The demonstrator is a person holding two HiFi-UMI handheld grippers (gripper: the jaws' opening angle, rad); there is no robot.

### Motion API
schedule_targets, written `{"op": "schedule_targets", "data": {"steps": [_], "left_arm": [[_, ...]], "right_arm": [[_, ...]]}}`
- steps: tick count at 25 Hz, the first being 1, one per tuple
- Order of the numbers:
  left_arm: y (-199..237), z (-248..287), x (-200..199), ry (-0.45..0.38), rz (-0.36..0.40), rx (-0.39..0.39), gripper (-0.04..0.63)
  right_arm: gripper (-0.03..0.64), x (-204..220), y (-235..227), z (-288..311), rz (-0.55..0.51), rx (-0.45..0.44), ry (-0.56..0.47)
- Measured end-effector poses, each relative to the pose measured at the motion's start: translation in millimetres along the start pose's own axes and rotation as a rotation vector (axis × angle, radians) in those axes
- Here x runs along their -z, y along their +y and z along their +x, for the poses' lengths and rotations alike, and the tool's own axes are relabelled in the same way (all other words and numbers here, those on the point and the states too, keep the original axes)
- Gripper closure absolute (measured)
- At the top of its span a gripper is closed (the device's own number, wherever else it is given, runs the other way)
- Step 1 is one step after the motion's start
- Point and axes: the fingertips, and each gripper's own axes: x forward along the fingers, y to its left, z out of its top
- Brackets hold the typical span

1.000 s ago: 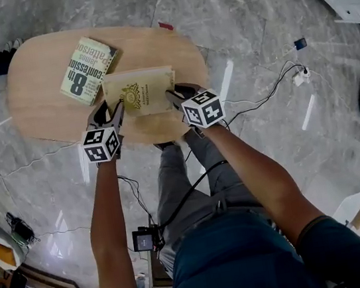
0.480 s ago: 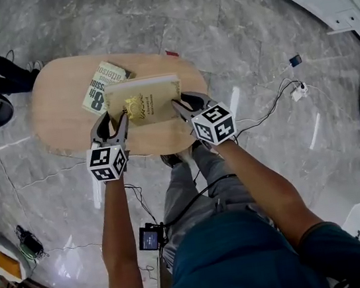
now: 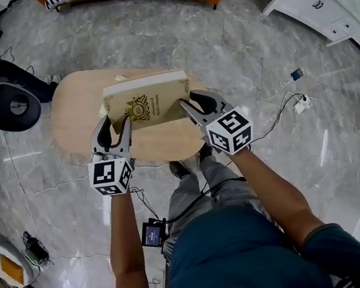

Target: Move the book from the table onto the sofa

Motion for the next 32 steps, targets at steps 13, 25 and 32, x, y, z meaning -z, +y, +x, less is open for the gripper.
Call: {"op": "schedule_targets", "data": {"steps": [13,25,32], "left_arm": [[-61,-78,-121,-0.243,0.12,0.009,0.408],[-130,-144,-208,-0.394,0.232,0.091,0.408],[-212,-168,-248,-0.458,0.325,0.122,0.408]], "right_arm": [[0.505,-111,53,-112,-0.183,0.056,-0.239],[0.505,-176,101,-227,-0.286,0.148,-0.399],[0.505,-188,96,-317,-0.309,0.191,-0.479]]}}
